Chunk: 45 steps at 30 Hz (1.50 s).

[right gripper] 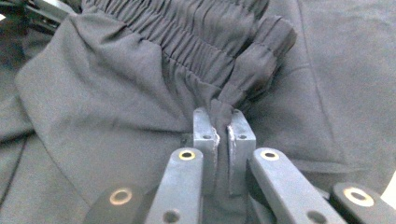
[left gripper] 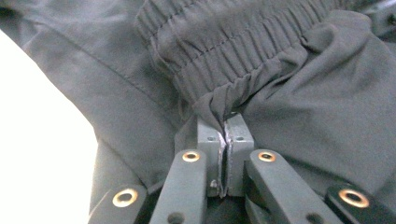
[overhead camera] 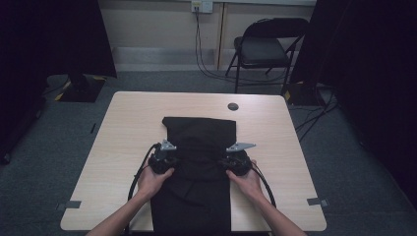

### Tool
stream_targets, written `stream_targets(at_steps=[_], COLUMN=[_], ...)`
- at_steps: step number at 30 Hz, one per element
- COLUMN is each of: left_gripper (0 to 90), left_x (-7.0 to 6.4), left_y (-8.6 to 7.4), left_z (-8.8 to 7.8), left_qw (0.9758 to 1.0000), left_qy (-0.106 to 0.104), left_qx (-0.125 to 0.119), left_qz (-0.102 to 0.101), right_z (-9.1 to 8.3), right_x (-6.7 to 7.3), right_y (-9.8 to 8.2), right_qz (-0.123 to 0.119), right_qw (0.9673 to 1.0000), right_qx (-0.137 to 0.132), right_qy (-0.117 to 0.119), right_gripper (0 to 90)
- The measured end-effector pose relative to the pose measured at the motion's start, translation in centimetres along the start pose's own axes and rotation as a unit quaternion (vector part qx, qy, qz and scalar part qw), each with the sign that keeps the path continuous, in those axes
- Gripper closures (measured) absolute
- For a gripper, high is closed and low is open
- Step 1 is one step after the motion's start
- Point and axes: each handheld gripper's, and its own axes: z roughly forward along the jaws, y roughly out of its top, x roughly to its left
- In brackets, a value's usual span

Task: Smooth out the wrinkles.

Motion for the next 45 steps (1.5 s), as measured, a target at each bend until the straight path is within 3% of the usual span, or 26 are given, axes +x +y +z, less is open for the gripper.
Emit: stream_targets(at_steps=[4,6,7,10,11,12,14,16,19,21,22,23,25,26,27,29,30,33,36,37,38,39,40,43,45], left_gripper=[87.7,86.9,85.0,74.9,69.8,69.8,70.2,66.9,60.4,57.6,54.3,48.3,47.8,51.8,51.8,81.1,84.8,87.0,87.4,87.5,87.5,87.5,87.5,87.6,87.7], left_x=[1.6,2.6,3.3,3.6,3.7,3.7,3.6,3.5,3.7,3.8,4.0,4.3,4.8,4.8,4.8,4.9,4.9,5.2,5.1,4.5,4.5,4.0,4.0,3.2,2.4], left_y=[1.6,2.2,2.5,3.0,3.1,3.2,3.3,3.2,3.1,3.2,3.2,3.3,3.6,3.6,3.9,4.4,4.4,5.6,7.6,8.8,8.8,9.4,9.4,9.6,9.6], left_z=[1.6,2.3,2.7,2.5,2.3,1.9,1.4,1.0,1.3,1.7,1.9,2.1,2.9,2.9,3.1,3.1,3.1,1.8,-0.6,-2.4,-2.4,-4.2,-4.2,-6.7,-8.2], left_qw=[0.9993,0.999,0.9984,0.9981,0.9977,0.997,0.9974,0.9973,0.9967,0.9969,0.9962,0.996,0.9962,0.9962,0.9965,0.9961,0.9961,0.9945,0.9894,0.9878,0.9878,0.9844,0.9844,0.9803,0.9783], left_qy=[0.03,0.032,0.028,0.038,0.042,0.048,0.04,0.033,0.02,0.027,0.027,0.027,0.021,0.021,0.008,0.006,0.006,0.001,-0.013,-0.016,-0.016,-0.026,-0.026,-0.039,-0.048], left_qx=[-0.011,-0.022,-0.027,-0.038,-0.042,-0.048,-0.052,-0.06,-0.062,-0.06,-0.066,-0.062,-0.056,-0.056,-0.058,-0.062,-0.062,-0.085,-0.129,-0.147,-0.147,-0.169,-0.169,-0.191,-0.2], left_qz=[-0.02,-0.023,-0.04,-0.032,-0.033,-0.037,-0.031,-0.026,-0.049,-0.042,-0.049,-0.059,-0.063,-0.063,-0.06,-0.062,-0.062,-0.061,-0.065,-0.047,-0.047,-0.041,-0.041,-0.03,-0.021], right_z=[2.0,2.9,3.4,4.0,4.6,4.6,5.3,5.5,5.4,5.2,5.1,4.9,4.7,4.7,4.6,4.1,4.1,3.3,1.8,0.7,0.7,-0.8,-0.8,-3.8,-4.5], right_x=[-1.5,-2.3,-2.6,-3.1,-3.4,-3.4,-3.8,-3.9,-3.9,-3.9,-4.0,-4.2,-4.4,-4.4,-4.5,-4.6,-4.6,-5.0,-5.0,-5.0,-5.0,-4.8,-4.8,-3.7,-3.3], right_y=[2.0,2.9,3.3,4.0,4.6,4.6,5.4,5.6,5.9,5.9,5.8,5.7,5.7,5.7,5.8,6.1,6.1,6.7,8.3,9.3,9.3,10.3,10.3,11.2,11.3], right_qz=[-0.001,0.008,0.003,0.003,-0.004,-0.004,0.004,0.007,0.011,0.012,0.011,0.028,0.032,0.032,0.036,0.041,0.041,0.05,0.052,0.053,0.053,0.055,0.055,0.048,0.043], right_qw=[0.9996,0.9992,0.9987,0.9982,0.9969,0.9969,0.995,0.9949,0.995,0.9953,0.9959,0.9966,0.9969,0.9969,0.9971,0.9971,0.9971,0.9962,0.9941,0.9921,0.9921,0.9893,0.9893,0.9844,0.9836], right_qx=[-0.005,-0.012,-0.013,-0.015,-0.013,-0.013,-0.013,-0.011,-0.003,0.0,-0.002,-0.011,-0.019,-0.019,-0.022,-0.034,-0.034,-0.057,-0.088,-0.108,-0.108,-0.132,-0.132,-0.169,-0.175], right_qy=[-0.028,-0.037,-0.05,-0.057,-0.078,-0.078,-0.099,-0.1,-0.099,-0.096,-0.09,-0.077,-0.069,-0.069,-0.064,-0.055,-0.055,-0.043,-0.036,-0.034,-0.034,-0.027,-0.027,-0.008,-0.005], right_gripper=[84.9,85.0,85.0,85.0,85.0,85.0,85.0,85.0,84.4,84.0,83.7,83.2,83.0,83.0,83.1,83.6,83.6,84.0,84.1,84.2,84.2,84.3,84.3,84.4,84.4])
